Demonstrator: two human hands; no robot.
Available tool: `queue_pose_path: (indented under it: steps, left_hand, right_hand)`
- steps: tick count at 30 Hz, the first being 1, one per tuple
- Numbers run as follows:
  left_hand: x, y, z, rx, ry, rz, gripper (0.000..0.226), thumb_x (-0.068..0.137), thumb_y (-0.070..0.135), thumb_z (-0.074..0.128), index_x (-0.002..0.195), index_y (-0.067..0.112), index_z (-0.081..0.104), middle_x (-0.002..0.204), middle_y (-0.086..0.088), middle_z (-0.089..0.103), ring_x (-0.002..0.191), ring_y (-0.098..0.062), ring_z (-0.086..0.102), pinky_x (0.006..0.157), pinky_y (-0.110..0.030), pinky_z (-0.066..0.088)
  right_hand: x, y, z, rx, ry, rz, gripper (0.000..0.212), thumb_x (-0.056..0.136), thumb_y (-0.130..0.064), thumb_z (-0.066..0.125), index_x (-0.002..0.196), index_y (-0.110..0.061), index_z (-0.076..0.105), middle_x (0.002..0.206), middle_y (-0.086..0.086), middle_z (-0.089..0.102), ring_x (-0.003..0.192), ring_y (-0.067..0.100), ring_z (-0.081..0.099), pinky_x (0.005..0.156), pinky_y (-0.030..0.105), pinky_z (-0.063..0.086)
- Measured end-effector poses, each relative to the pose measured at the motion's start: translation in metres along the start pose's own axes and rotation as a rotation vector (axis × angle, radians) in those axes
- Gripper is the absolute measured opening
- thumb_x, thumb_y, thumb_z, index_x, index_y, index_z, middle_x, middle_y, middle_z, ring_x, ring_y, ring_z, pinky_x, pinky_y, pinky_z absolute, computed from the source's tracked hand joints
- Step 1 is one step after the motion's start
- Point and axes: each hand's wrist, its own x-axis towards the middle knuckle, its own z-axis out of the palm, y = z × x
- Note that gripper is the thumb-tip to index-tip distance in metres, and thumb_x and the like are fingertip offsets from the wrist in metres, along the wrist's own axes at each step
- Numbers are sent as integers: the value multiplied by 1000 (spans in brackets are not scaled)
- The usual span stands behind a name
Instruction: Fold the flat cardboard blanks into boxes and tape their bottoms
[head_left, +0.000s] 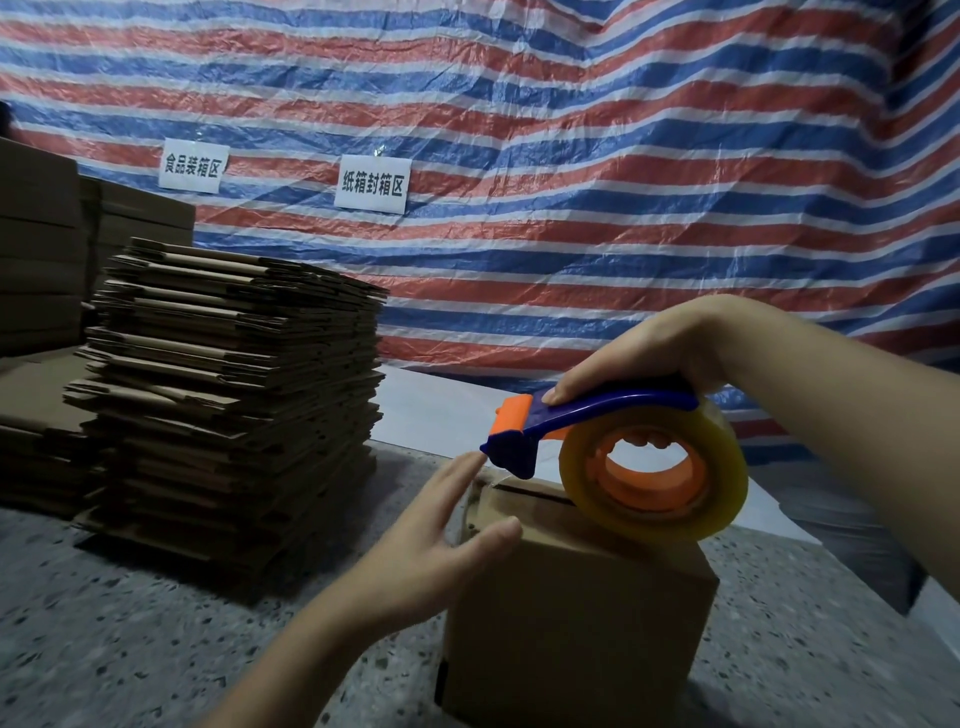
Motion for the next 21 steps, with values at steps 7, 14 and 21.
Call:
queue_pose_path:
  steps: [7, 14, 21]
  left_hand:
    - [12, 6, 0, 310, -32, 229, 52, 77, 77, 56, 120, 73, 27, 128, 40, 39, 121, 13, 39, 95, -9, 35]
    - [14, -1, -3, 394, -59, 202, 70, 77, 82, 44, 138, 49, 32, 133, 34, 38, 124, 6, 39, 104, -29, 41]
    - [14, 0, -7, 473, -78, 183, 93, 69, 93, 34, 149, 45, 28, 122, 62, 12, 120, 31, 19, 97, -6, 29]
  right_hand:
    - [4, 1, -2, -2, -20, -2, 45, 81, -54, 72, 105, -15, 66, 82, 6, 77, 62, 16, 73, 54, 26, 57]
    - [4, 2, -5, -39, -39, -10, 60, 63, -56, 77, 104, -14, 68, 83, 7, 77, 63, 17, 73, 55, 27, 57]
    - [-5, 28, -22, -41, -61, 59, 66, 57, -58, 82, 103, -12, 71, 87, 10, 77, 66, 19, 73, 56, 29, 57]
